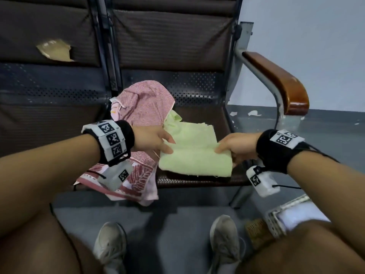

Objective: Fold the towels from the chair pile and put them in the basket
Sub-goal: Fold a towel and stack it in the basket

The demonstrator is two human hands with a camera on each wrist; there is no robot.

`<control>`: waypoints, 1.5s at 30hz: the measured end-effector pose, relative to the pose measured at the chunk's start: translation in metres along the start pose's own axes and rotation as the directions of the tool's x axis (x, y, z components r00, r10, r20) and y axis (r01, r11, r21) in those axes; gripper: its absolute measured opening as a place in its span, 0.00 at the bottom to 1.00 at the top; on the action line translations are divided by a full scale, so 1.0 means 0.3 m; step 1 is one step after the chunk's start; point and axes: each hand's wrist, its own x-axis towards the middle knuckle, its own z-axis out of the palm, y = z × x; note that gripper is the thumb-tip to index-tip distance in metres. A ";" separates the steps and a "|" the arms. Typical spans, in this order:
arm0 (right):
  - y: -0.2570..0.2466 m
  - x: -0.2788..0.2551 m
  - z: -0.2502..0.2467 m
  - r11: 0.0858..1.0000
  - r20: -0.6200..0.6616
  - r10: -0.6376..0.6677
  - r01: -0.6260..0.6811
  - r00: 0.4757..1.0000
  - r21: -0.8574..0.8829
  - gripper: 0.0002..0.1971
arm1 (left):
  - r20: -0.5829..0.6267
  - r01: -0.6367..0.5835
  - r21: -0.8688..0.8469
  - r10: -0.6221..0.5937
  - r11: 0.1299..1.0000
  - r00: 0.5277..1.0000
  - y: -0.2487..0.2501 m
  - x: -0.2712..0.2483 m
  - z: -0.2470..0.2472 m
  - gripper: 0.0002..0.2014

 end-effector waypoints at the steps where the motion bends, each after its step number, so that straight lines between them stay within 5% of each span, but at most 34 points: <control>1: -0.001 0.010 0.000 0.999 -0.022 0.021 -0.020 1.000 0.043 0.15 | 0.020 0.013 -0.007 -0.013 1.000 1.000 0.000 0.014 -0.003 0.11; 5: -0.034 0.073 -0.026 0.992 -0.135 -0.005 0.022 0.991 0.124 0.06 | -0.172 0.000 -0.086 -0.015 0.996 0.985 0.009 0.120 -0.033 0.14; 9: -0.043 0.198 -0.073 0.985 -0.374 -0.048 0.107 0.926 0.138 0.08 | -0.461 -0.056 -0.116 -0.004 0.992 0.888 -0.010 0.247 -0.073 0.11; 11: -0.043 0.257 -0.085 0.994 -0.499 -0.103 0.113 0.861 -0.010 0.07 | -0.547 -0.038 -0.018 0.022 0.999 0.837 -0.036 0.300 -0.085 0.10; 16: -0.059 0.356 -0.067 0.985 -0.601 -0.171 0.124 0.781 -0.120 0.04 | -0.676 0.035 0.105 0.045 0.994 0.736 -0.085 0.389 -0.068 0.12; 20: -0.058 0.374 -0.044 0.955 -0.584 -0.249 0.098 0.773 -0.278 0.18 | -0.716 -0.010 0.165 0.126 0.986 0.687 -0.094 0.380 -0.050 0.19; 21: -0.058 0.358 -0.035 0.930 -0.576 -0.309 0.114 0.757 -0.348 0.19 | -0.696 -0.048 0.169 0.153 0.984 0.701 -0.099 0.364 -0.044 0.15; 24: -0.042 0.287 -0.007 0.831 -0.508 -0.476 0.177 0.718 -0.528 0.11 | -0.448 -0.154 0.127 0.195 0.980 0.873 -0.131 0.307 -0.014 0.08; 26: -0.019 0.242 0.005 0.810 -0.370 -0.461 0.213 0.806 -0.546 0.12 | -0.307 -0.142 0.280 0.229 0.950 0.924 -0.165 0.274 0.008 0.20; 28: 0.012 0.203 0.023 0.778 -0.213 -0.390 0.196 0.896 -0.597 0.24 | -0.274 -0.096 0.507 0.266 0.857 0.924 -0.195 0.253 0.025 0.32; 31: 0.047 0.184 0.044 0.696 -0.145 -0.369 0.169 0.918 -0.698 0.39 | -0.310 -0.072 0.575 0.298 0.815 0.903 -0.224 0.239 0.038 0.33; 37: 0.022 0.162 0.038 0.683 -0.256 -0.484 0.179 0.837 -0.708 0.09 | -0.451 -0.066 0.488 0.316 0.870 0.835 -0.185 0.218 0.026 0.09; 41: 0.014 0.118 0.003 0.796 -0.328 -0.477 0.243 0.815 -0.555 0.08 | -0.463 -0.137 0.258 0.247 0.956 0.851 -0.164 0.198 0.008 0.20; 45: 0.008 0.121 -0.011 0.919 -0.377 -0.390 0.330 0.840 -0.214 0.09 | -0.490 -0.179 -0.059 0.127 0.982 0.862 -0.143 0.213 0.012 0.26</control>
